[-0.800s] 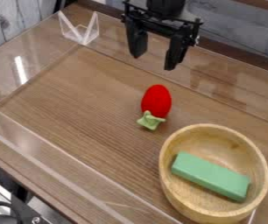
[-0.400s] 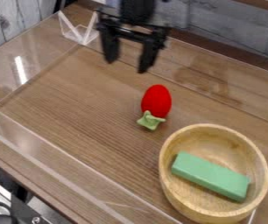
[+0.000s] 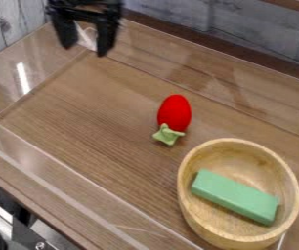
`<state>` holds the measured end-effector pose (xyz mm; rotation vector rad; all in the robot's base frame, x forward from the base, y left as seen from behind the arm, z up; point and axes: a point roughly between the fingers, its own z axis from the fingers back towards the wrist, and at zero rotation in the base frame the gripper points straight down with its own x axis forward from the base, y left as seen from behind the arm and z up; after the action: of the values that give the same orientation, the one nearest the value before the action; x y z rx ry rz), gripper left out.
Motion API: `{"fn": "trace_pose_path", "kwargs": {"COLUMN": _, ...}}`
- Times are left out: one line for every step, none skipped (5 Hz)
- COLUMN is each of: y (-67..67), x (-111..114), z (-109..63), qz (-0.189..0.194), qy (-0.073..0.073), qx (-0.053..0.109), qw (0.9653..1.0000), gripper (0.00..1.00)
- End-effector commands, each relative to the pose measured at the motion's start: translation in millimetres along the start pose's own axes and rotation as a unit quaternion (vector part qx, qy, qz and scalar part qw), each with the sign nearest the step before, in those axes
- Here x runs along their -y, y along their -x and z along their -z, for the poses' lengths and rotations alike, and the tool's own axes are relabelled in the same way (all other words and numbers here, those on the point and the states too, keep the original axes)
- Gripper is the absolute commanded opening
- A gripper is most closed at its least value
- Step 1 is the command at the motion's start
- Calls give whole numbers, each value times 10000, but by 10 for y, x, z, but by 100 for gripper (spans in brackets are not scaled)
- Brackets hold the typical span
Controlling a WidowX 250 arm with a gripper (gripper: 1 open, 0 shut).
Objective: Move the red fruit to the right
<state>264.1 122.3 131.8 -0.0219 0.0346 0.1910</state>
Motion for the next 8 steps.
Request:
{"fn": "trace_pose_path", "kwargs": {"y": -201, "x": -224, "z": -111, "qz": 80, "qy": -94, "qx": 427, "qw": 9990, "gripper": 100}}
{"fn": "trace_pose_path", "kwargs": {"y": -174, "x": -278, "z": -30, "qz": 155, "qy": -115, "qx": 416, "qw": 9989, "gripper": 100}}
{"fn": "trace_pose_path", "kwargs": {"y": -168, "x": -334, "z": 53, "qz": 233, "qy": -154, "qx": 444, "qw": 9986, "gripper": 100}}
{"fn": "trace_pose_path", "kwargs": {"y": -252, "x": -447, "z": 49, "qz": -278, "qy": -190, "qx": 503, "qw": 9982, "gripper": 100}}
{"fn": "trace_pose_path", "kwargs": {"y": -349, "x": -563, "z": 24, "qz": -800, "qy": -205, "qx": 596, "qw": 9948, "gripper": 100}}
{"fn": "trace_pose_path", "kwargs": {"y": -384, "x": -599, "z": 130, "qz": -846, "qy": -235, "qx": 613, "qw": 9942, "gripper": 100}}
{"fn": "trace_pose_path", "kwargs": {"y": -424, "x": -627, "z": 220, "qz": -858, "qy": -251, "qx": 643, "qw": 9939, "gripper": 100}}
{"fn": "trace_pose_path", "kwargs": {"y": -414, "x": -627, "z": 271, "qz": -853, "qy": -242, "qx": 734, "qw": 9934, "gripper": 100}}
